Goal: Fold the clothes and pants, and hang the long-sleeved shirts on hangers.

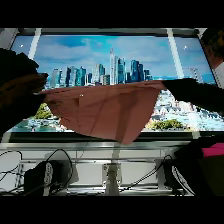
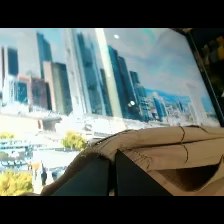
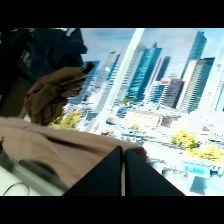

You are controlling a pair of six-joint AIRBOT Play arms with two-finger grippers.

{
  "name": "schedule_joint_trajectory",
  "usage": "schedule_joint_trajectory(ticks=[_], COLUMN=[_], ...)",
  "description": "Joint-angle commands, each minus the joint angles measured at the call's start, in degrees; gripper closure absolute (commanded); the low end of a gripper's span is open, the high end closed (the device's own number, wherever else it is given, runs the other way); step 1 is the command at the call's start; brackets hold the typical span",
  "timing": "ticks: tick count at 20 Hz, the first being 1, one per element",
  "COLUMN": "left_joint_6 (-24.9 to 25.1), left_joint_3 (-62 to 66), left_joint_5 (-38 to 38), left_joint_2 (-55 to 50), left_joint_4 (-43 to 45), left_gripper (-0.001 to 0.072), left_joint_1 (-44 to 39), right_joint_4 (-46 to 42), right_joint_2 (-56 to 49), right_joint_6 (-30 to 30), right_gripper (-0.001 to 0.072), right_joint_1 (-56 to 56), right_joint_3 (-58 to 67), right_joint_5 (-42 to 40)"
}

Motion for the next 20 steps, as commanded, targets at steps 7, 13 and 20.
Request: schedule_joint_trajectory(ticks=[7, 13, 20], left_joint_6=[15.69, 15.98, 15.93], left_joint_3=[-11.41, -8.17, -8.17], left_joint_5=[35.04, 49.53, 66.66], left_joint_2=[-27.23, -39.65, -39.82], left_joint_4=[-10.97, -10.73, -9.11], left_gripper=[0.0698, 0.0697, 0.0285], left_joint_1=[-18.38, -22.67, -20.41], right_joint_4=[1.33, -0.15, -1.27], right_joint_2=[-26.08, -29.97, -29.97], right_joint_6=[-2.67, -2.67, -2.69], right_gripper=[0.0707, 0.0707, 0.0705], right_joint_1=[13.05, 13.33, 13.33], right_joint_3=[-6.14, -6.14, -6.16], right_joint_5=[-29.99, -31.58, -31.85])
